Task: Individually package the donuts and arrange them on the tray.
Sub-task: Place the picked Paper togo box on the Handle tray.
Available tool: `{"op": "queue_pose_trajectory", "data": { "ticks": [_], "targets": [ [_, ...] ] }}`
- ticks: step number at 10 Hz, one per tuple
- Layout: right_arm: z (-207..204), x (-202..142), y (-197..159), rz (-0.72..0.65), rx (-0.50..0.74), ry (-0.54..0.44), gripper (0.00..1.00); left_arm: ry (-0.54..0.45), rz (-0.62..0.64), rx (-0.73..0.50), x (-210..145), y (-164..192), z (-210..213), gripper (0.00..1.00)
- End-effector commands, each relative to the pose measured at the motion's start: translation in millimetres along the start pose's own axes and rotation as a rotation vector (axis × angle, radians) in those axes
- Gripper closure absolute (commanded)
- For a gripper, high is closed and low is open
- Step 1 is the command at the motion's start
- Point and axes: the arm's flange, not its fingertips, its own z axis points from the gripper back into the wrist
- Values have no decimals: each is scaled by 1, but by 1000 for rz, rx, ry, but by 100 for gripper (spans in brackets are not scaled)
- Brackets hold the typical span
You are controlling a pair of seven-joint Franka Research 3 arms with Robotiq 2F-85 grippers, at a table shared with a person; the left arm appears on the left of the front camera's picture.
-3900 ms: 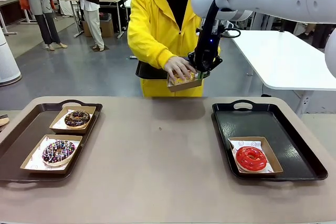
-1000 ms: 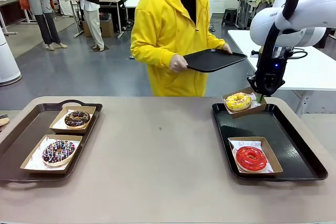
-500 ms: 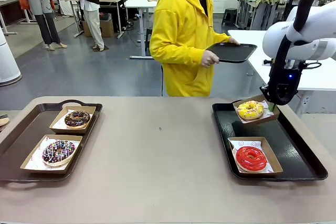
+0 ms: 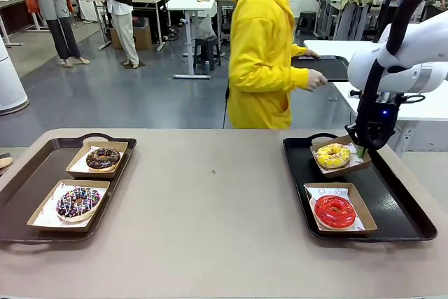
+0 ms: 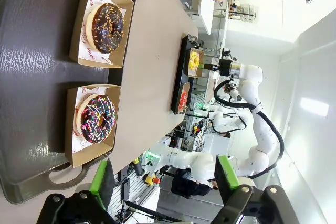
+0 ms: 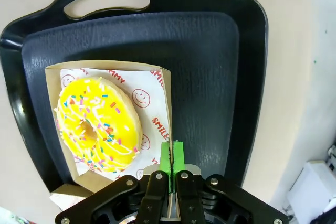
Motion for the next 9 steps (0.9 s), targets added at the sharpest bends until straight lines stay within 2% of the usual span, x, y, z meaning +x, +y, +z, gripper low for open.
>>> {"op": "queue_pose_trajectory", "data": {
  "ticks": [1,6,7,8,9],
  "targets": [
    [-6,6,4,-19,13,-14,98,3,-14,3,-2,1,1,0],
    [-12,12,10,-31,37,-18,98,3,-14,3,-2,1,1,0],
    [-11,12,11,-31,43,-20,92,3,-14,3,-2,1,1,0],
    [-10,12,12,-31,43,-20,91,3,-14,3,-2,1,1,0],
    [-10,12,12,-35,46,-19,84,3,-14,3,-2,1,1,0]
  ]
}}
